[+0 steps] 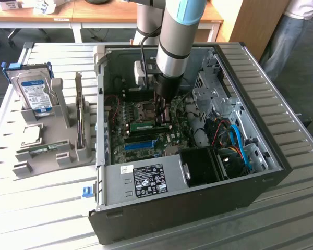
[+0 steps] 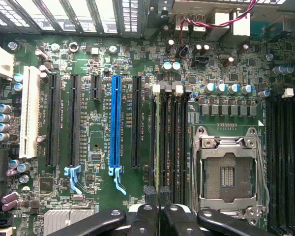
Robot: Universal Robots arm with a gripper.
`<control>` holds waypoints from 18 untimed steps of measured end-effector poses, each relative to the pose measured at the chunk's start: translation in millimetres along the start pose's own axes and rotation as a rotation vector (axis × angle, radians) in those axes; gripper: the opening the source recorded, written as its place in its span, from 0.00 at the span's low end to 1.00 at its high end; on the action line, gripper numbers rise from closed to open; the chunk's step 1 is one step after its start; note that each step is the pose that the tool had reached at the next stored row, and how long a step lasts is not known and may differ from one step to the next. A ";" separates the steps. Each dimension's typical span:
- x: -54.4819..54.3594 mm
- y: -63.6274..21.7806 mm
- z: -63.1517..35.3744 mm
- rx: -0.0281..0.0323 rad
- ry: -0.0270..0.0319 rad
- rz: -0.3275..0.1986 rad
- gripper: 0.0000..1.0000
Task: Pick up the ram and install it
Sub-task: 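Insert the ram into the slot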
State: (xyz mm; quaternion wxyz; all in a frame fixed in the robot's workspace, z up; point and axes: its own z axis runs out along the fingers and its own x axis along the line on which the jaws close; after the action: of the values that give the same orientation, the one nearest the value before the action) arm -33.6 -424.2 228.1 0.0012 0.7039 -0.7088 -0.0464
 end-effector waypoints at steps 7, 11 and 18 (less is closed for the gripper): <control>0.9 -0.1 1.1 -0.0002 0.0000 -0.001 0.12; 1.0 -0.1 2.1 -0.0001 0.0002 -0.001 0.12; 1.0 0.1 2.2 0.0001 -0.0001 -0.001 0.12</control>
State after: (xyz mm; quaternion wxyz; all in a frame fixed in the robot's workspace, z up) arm -33.8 -425.0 225.8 0.0011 0.7042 -0.7085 -0.0463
